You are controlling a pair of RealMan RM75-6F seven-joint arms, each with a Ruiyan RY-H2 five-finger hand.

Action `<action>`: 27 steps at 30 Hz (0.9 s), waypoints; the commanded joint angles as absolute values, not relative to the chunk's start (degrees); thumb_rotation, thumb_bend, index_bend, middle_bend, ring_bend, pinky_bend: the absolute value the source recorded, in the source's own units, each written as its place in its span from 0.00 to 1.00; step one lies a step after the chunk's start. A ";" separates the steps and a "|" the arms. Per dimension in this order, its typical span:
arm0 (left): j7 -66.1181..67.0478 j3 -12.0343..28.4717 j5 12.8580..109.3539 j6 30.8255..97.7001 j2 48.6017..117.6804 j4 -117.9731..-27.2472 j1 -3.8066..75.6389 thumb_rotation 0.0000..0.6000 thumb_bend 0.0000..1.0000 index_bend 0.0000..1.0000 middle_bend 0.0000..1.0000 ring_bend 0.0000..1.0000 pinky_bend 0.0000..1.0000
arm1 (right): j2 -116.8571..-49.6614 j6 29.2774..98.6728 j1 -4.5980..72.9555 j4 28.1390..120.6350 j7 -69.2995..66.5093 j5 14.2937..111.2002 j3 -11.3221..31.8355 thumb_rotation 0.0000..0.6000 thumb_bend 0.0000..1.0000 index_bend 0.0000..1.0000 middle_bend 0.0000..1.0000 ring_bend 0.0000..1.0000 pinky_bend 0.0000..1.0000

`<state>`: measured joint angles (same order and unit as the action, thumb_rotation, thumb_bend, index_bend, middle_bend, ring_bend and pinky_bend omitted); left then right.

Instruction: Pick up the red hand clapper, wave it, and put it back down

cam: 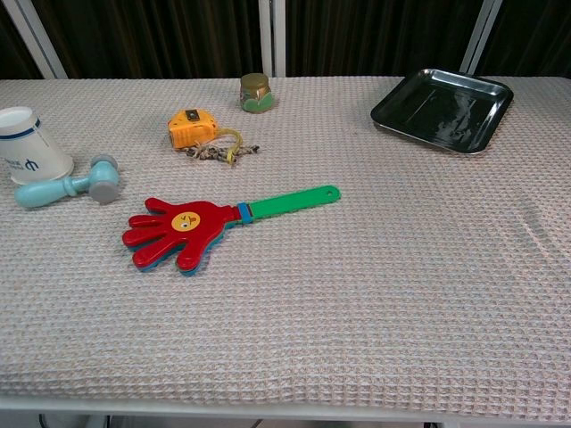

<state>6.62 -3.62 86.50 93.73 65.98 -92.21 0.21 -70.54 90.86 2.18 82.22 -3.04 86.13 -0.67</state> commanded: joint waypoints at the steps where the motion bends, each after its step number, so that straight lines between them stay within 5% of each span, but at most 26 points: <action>1: 6.03 -3.38 86.45 93.34 66.05 -92.06 0.05 1.00 0.14 0.07 0.06 0.00 0.04 | -70.39 90.40 2.20 82.30 -3.22 86.29 -0.50 1.00 0.23 0.00 0.00 0.00 0.00; 13: 4.98 -2.72 87.29 92.17 64.80 -93.16 -0.22 1.00 0.14 0.07 0.06 0.00 0.04 | -68.60 85.12 6.46 88.73 0.35 89.02 1.14 1.00 0.23 0.00 0.00 0.00 0.00; 21: 2.98 -2.49 87.57 92.80 65.84 -90.93 -1.32 1.00 0.14 0.07 0.06 0.00 0.04 | -66.25 69.18 17.98 100.56 10.75 85.31 6.08 1.00 0.21 0.00 0.00 0.00 0.00; 27: 2.17 -2.37 87.90 93.28 66.30 -90.35 -2.05 1.00 0.14 0.07 0.06 0.00 0.04 | -69.08 54.94 29.50 106.37 20.73 72.11 12.29 1.00 0.18 0.00 0.00 0.00 0.00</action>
<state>2.19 -2.38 87.92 93.29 66.29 -90.37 -2.06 -67.40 61.91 22.91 102.68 14.63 79.67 8.29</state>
